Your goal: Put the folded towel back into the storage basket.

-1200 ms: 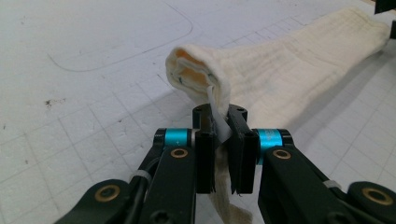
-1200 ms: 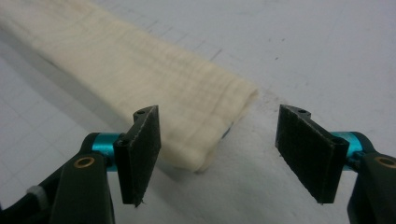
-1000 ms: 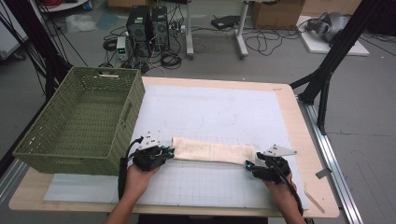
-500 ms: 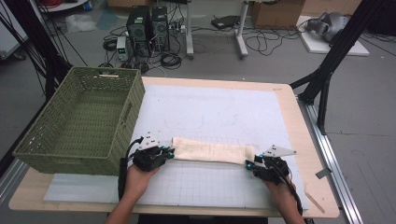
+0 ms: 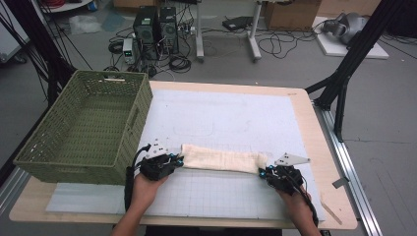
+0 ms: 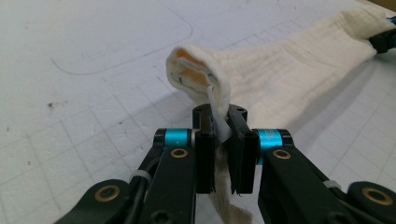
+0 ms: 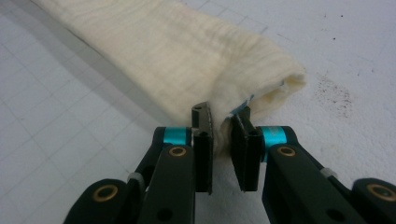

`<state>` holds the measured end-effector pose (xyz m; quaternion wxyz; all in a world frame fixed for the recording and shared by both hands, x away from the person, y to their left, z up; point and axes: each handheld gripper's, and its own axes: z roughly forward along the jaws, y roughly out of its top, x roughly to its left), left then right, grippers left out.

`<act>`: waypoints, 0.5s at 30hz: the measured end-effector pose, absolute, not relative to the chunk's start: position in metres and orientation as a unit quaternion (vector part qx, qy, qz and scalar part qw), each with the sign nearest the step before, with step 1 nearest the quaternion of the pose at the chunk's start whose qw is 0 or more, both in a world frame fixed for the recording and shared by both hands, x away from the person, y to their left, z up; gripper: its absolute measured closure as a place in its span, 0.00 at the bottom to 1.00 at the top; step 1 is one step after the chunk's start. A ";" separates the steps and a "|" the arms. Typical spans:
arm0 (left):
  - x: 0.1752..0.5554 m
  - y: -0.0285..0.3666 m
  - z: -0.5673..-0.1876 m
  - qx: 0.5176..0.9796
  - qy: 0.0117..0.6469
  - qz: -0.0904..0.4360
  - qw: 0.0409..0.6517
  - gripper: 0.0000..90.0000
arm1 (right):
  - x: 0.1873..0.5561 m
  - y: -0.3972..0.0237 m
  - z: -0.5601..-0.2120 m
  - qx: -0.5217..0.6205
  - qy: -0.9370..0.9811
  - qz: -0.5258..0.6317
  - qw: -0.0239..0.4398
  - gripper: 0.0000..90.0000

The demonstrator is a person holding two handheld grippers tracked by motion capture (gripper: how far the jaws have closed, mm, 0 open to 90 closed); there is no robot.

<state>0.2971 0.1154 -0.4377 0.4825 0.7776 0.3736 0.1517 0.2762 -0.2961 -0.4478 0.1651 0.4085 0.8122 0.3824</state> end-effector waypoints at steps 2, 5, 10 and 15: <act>0.297 0.115 -0.437 0.776 0.373 0.155 0.484 0.91 | 0.277 -0.298 -0.447 0.409 0.811 0.386 0.165 0.90; 0.296 0.116 -0.435 0.776 0.370 0.156 0.486 0.91 | 0.278 -0.301 -0.445 0.410 0.805 0.394 0.167 0.90; 0.296 0.115 -0.434 0.775 0.370 0.156 0.488 0.92 | 0.277 -0.306 -0.439 0.408 0.796 0.412 0.176 0.90; 0.295 0.114 -0.433 0.774 0.370 0.157 0.489 0.92 | 0.277 -0.310 -0.437 0.408 0.792 0.419 0.177 0.90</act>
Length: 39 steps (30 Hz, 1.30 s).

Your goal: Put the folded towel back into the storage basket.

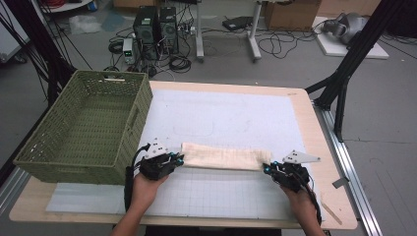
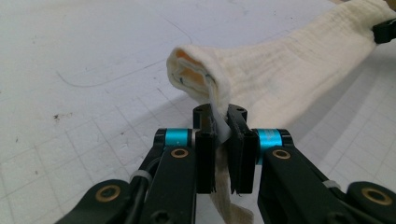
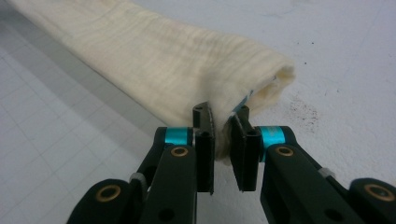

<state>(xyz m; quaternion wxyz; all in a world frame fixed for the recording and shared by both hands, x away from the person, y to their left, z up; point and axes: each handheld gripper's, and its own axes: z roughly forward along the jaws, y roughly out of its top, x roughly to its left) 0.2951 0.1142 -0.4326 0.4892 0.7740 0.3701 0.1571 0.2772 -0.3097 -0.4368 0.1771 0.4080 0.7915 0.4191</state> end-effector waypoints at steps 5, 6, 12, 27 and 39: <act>0.295 0.114 -0.432 0.775 0.370 0.160 0.487 0.92 | 0.278 -0.312 -0.434 0.409 0.788 0.426 0.176 0.90; 0.295 0.114 -0.432 0.775 0.370 0.161 0.486 0.92 | 0.278 -0.313 -0.435 0.410 0.788 0.425 0.175 0.91; 0.294 0.116 -0.426 0.769 0.367 0.168 0.495 0.92 | 0.277 -0.315 -0.427 0.406 0.782 0.436 0.183 0.91; 0.274 0.128 -0.389 0.746 0.356 0.200 0.526 0.92 | 0.291 -0.313 -0.401 0.352 0.776 0.481 0.207 0.91; 0.249 0.148 -0.359 0.733 0.351 0.239 0.531 0.92 | 0.320 -0.290 -0.381 0.324 0.776 0.501 0.206 0.91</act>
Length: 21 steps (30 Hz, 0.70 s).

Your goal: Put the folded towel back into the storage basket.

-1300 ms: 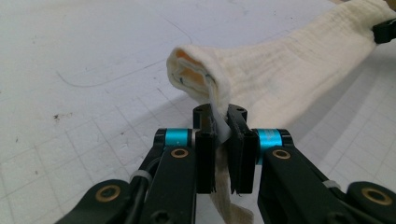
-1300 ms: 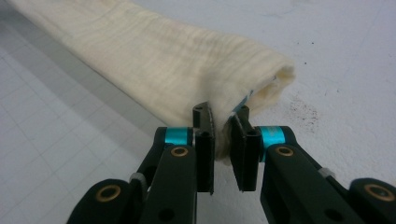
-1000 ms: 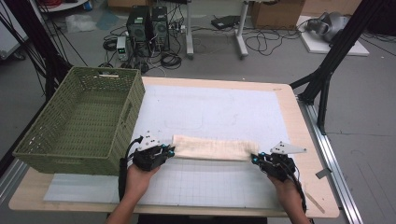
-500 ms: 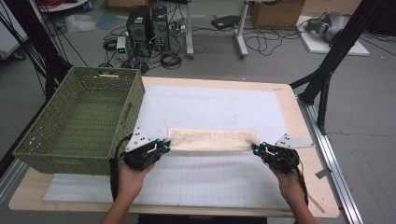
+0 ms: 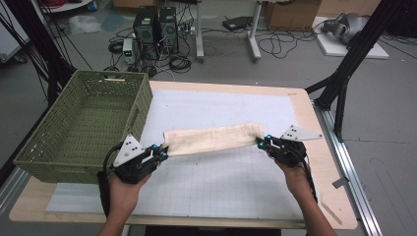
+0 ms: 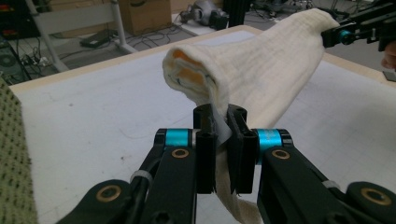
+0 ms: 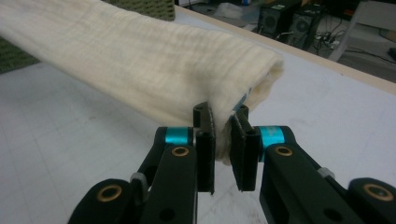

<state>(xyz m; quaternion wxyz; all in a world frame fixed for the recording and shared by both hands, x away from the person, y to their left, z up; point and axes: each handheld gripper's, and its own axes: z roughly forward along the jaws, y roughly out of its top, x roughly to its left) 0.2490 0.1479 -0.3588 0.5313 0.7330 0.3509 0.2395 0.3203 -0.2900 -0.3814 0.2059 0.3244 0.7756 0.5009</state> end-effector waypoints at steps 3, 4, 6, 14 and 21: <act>0.244 0.153 -0.354 0.731 0.351 0.247 0.531 0.92 | 0.333 -0.278 -0.374 0.316 0.777 0.505 0.203 0.91; 0.242 0.155 -0.353 0.729 0.352 0.250 0.531 0.92 | 0.333 -0.278 -0.374 0.316 0.777 0.505 0.203 0.91; 0.239 0.159 -0.350 0.724 0.355 0.254 0.534 0.92 | 0.340 -0.272 -0.369 0.310 0.781 0.503 0.203 0.91; 0.227 0.178 -0.341 0.716 0.364 0.270 0.532 0.92 | 0.367 -0.239 -0.355 0.282 0.794 0.497 0.207 0.91; 0.218 0.193 -0.335 0.705 0.372 0.283 0.534 0.92 | 0.387 -0.210 -0.342 0.262 0.801 0.498 0.204 0.91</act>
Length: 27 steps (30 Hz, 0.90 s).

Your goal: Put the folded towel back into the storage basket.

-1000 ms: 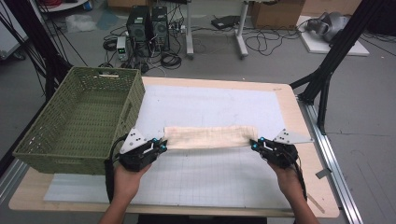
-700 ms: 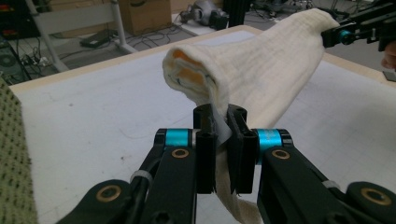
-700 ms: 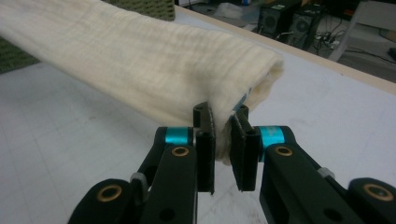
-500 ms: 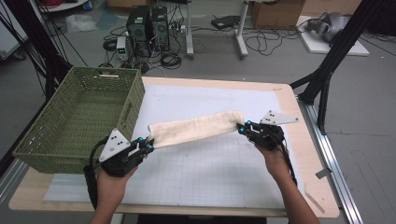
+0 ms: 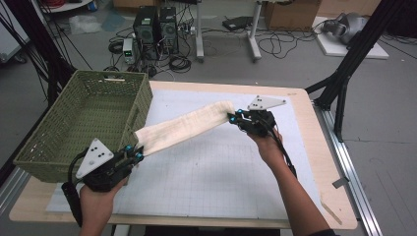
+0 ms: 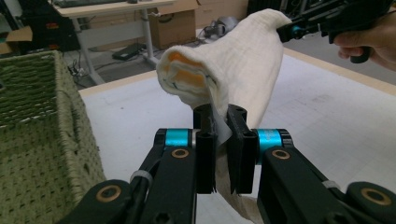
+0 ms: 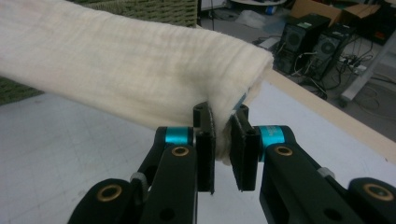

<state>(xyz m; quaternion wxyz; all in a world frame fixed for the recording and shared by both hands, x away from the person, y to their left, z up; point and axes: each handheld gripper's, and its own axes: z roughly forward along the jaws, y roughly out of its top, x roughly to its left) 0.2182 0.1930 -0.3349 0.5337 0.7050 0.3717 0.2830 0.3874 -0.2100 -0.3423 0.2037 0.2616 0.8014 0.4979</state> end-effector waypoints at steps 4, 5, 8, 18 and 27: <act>0.215 0.201 -0.332 0.703 0.375 0.287 0.532 0.92 | 0.399 -0.194 -0.336 0.254 0.804 0.499 0.201 0.91; 0.214 0.203 -0.332 0.701 0.376 0.288 0.533 0.92 | 0.402 -0.191 -0.335 0.254 0.804 0.499 0.199 0.91; 0.211 0.208 -0.330 0.696 0.378 0.294 0.534 0.92 | 0.409 -0.176 -0.332 0.244 0.806 0.502 0.197 0.91; 0.194 0.230 -0.327 0.682 0.390 0.317 0.531 0.92 | 0.427 -0.133 -0.327 0.216 0.813 0.506 0.189 0.91; 0.183 0.244 -0.326 0.676 0.397 0.334 0.524 0.92 | 0.442 -0.096 -0.323 0.202 0.820 0.505 0.180 0.91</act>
